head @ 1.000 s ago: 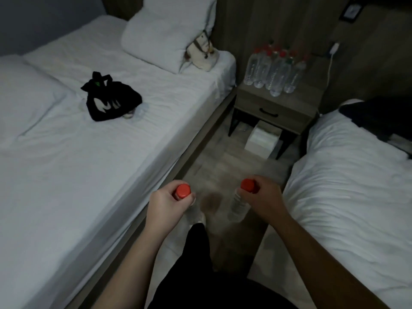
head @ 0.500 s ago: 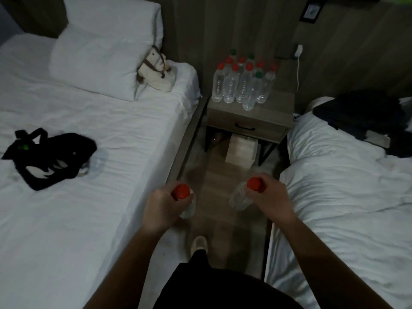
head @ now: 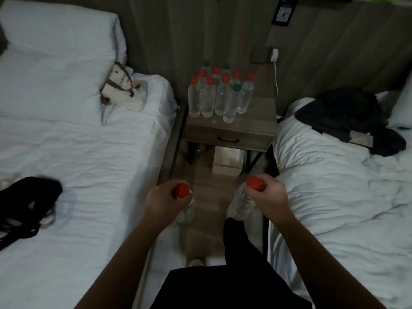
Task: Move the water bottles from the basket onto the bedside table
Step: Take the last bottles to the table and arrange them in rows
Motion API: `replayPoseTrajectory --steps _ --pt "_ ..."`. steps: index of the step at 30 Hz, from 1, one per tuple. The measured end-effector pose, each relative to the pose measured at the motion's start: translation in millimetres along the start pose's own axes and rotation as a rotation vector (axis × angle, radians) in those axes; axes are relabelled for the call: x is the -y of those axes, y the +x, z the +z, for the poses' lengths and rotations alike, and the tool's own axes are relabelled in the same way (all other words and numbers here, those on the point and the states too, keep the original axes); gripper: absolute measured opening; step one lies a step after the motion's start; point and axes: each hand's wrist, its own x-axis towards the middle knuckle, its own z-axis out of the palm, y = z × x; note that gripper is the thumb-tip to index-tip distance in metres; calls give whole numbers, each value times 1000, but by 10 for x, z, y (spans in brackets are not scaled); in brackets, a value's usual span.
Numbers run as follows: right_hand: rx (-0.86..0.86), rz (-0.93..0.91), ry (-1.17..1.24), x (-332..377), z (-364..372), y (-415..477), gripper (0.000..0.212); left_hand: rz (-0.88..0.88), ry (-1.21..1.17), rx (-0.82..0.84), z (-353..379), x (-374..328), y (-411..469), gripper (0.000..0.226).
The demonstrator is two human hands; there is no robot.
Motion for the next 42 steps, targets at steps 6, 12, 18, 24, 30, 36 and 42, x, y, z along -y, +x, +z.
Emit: replayPoseTrajectory --steps 6,12,18,24,30,36,42 --pt "5 47 69 -163 -189 940 13 6 83 75 426 -296 796 32" --pt "87 4 -40 -216 -567 2151 22 -19 121 105 824 -936 1770 30" --pt "102 -64 -121 -240 -960 3342 26 -20 110 97 1210 -1678 2705 25" --pt "149 -21 -162 -305 -1096 4157 34 -5 116 141 1691 -1954 3458 23" --pt "174 92 -148 -439 -1048 4685 33 -32 97 208 2075 -2096 4037 46" --pt "211 151 -150 -556 -913 4985 33 -45 211 182 2279 -2087 4409 37" --pt "263 204 -153 -660 -804 5174 18 -80 267 189 2381 -2057 4682 32"
